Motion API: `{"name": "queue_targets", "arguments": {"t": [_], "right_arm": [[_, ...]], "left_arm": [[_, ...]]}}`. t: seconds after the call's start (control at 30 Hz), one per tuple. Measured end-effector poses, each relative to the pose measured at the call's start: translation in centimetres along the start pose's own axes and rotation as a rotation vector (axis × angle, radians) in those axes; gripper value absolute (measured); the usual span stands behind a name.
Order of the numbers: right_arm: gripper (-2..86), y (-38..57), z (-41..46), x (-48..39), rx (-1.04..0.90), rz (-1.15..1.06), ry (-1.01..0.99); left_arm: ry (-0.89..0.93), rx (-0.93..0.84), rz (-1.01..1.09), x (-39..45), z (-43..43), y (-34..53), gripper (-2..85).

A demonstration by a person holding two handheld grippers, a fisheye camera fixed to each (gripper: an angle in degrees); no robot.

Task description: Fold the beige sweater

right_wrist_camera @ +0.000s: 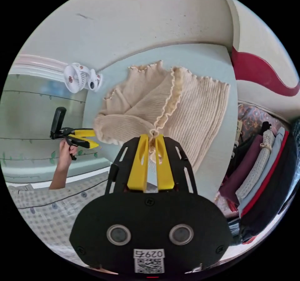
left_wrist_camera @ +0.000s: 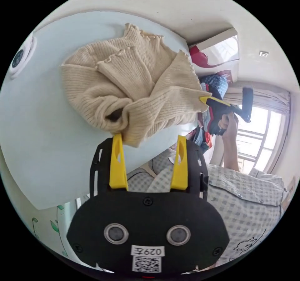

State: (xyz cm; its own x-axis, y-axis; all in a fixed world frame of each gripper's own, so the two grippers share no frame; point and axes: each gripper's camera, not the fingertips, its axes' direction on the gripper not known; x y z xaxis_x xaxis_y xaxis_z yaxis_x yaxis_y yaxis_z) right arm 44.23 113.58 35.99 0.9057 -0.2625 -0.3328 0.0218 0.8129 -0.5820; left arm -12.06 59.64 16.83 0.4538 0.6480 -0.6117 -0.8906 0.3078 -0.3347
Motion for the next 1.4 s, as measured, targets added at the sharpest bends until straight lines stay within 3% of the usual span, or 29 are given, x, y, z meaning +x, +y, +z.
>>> {"name": "queue_targets", "arguments": {"t": [0.17, 0.33, 0.53, 0.7, 0.87, 1.2, 1.4], "right_arm": [[1.2, 2.8, -0.3, -1.6, 0.027, -0.042, -0.209], [1.1, 5.9, 2.9, -6.0, -0.061, -0.098, -0.263], [1.6, 10.5, 10.9, -8.6, -0.326, -0.032, -0.145], [2.4, 13.8, 16.6, -5.9, -0.619, 0.076, -0.41], [2.6, 13.5, 12.1, -3.2, -0.308, 0.088, -0.601], [7.5, 8.6, 1.8, 4.2, 0.085, 0.16, -0.292], [8.1, 4.1, 1.6, 11.5, 0.133, 0.277, -0.261]], "left_arm": [[0.15, 0.101, 0.058, -3.1, -3.7, 4.9, 11.5], [0.25, 0.198, 0.051, -6.2, -6.1, 11.5, 10.6], [0.342, 0.131, 0.06, -8.8, -5.4, 16.4, 10.2], [0.364, 0.082, 0.1, -8.9, -5.0, 17.8, 10.1], [0.322, 0.07, 0.14, -8.3, -5.4, 17.9, 10.3], [0.018, 0.021, 0.316, -2.2, -7.3, 13.7, 12.7], [0.107, -0.027, 0.312, -1.6, -6.4, 9.3, 14.1]]}}
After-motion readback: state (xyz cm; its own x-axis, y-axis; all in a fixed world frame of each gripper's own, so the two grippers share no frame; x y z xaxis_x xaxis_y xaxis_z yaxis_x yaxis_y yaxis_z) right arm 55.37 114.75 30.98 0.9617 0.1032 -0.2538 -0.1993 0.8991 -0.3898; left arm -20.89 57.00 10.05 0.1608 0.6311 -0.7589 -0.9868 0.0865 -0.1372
